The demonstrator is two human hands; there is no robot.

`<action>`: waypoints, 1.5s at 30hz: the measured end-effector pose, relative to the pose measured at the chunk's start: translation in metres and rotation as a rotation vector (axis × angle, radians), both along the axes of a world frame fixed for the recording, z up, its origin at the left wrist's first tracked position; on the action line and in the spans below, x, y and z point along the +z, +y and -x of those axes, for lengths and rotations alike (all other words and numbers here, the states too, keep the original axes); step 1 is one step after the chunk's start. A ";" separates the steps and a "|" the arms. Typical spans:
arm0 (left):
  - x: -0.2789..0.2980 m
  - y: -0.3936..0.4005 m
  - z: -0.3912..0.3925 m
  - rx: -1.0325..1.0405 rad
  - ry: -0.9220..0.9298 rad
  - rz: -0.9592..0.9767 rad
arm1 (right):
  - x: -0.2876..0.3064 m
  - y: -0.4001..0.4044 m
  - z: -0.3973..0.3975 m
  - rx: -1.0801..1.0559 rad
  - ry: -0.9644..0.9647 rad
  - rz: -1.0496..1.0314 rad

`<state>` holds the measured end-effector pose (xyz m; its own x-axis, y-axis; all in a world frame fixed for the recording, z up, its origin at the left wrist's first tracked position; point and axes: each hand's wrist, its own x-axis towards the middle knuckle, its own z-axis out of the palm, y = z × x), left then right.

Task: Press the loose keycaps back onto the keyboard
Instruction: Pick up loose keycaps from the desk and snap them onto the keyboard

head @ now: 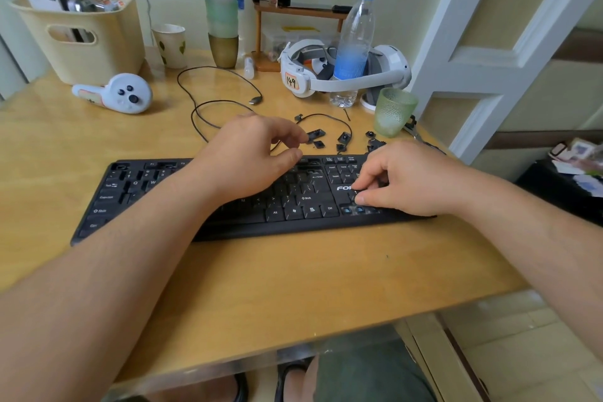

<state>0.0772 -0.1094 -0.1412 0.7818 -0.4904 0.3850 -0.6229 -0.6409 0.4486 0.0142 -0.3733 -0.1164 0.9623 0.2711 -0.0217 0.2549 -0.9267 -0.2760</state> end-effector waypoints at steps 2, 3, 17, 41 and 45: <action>0.000 0.000 0.000 0.000 0.000 0.002 | 0.003 0.000 -0.001 0.008 0.009 0.028; 0.000 0.000 0.000 0.000 0.000 0.000 | 0.005 0.000 -0.002 0.007 0.015 0.031; 0.000 0.001 -0.001 -0.001 -0.004 -0.005 | 0.016 0.006 -0.013 -0.062 0.148 0.019; -0.002 -0.003 -0.001 0.005 -0.004 -0.041 | 0.045 0.055 -0.042 -0.100 0.344 0.472; -0.003 -0.001 -0.002 0.017 0.000 -0.049 | 0.043 0.055 -0.043 -0.080 0.329 0.494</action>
<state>0.0795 -0.1108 -0.1442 0.7903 -0.4953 0.3606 -0.6116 -0.6727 0.4165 0.0573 -0.3184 -0.0731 0.9008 0.0797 -0.4269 0.1529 -0.9783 0.1400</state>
